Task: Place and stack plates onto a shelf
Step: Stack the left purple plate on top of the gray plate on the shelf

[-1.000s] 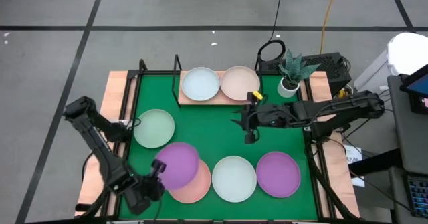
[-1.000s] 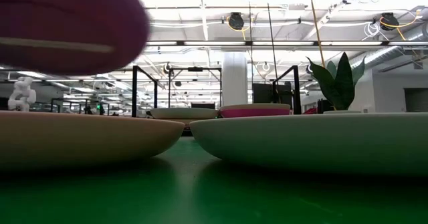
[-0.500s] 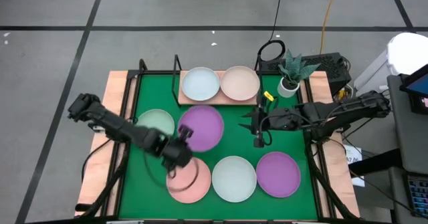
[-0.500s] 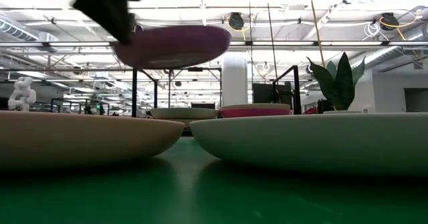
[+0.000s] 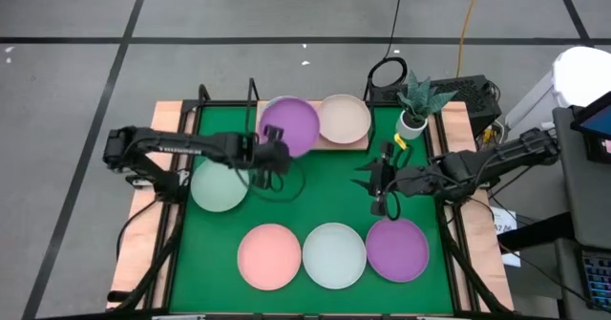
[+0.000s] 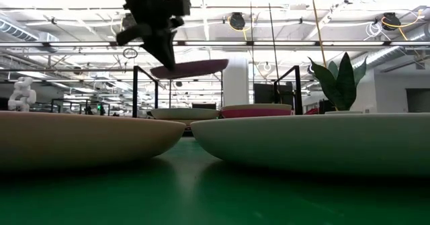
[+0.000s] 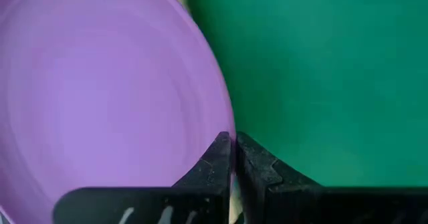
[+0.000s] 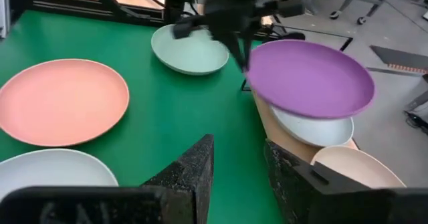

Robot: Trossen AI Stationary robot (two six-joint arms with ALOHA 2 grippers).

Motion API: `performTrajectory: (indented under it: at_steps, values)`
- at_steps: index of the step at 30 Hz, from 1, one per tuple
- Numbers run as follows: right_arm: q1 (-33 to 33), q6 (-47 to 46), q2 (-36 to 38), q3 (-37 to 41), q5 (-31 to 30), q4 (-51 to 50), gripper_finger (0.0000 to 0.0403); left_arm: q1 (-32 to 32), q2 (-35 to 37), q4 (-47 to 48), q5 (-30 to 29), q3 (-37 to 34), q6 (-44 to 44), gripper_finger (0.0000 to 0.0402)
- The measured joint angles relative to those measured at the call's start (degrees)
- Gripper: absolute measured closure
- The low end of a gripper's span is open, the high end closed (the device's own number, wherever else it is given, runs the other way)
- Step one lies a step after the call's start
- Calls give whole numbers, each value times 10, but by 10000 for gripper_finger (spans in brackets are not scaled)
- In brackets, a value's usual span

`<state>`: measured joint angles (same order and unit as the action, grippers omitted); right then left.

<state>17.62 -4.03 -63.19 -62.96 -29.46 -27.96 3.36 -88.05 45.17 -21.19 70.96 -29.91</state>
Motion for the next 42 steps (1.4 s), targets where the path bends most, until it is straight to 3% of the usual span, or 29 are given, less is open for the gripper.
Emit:
performTrajectory:
  at_steps: [5,10,19,42]
  values:
    - [19,-11,1,0,-9,-7,289,56,0,-11,7,0,-21,392]
    - [27,-22,1,0,-10,-6,289,101,-2,-51,70,0,-56,392]
    - [33,-27,1,0,-10,-6,289,144,-14,-71,95,0,-37,392]
    - [33,-7,1,0,-10,-1,289,170,-116,-103,61,0,-21,392]
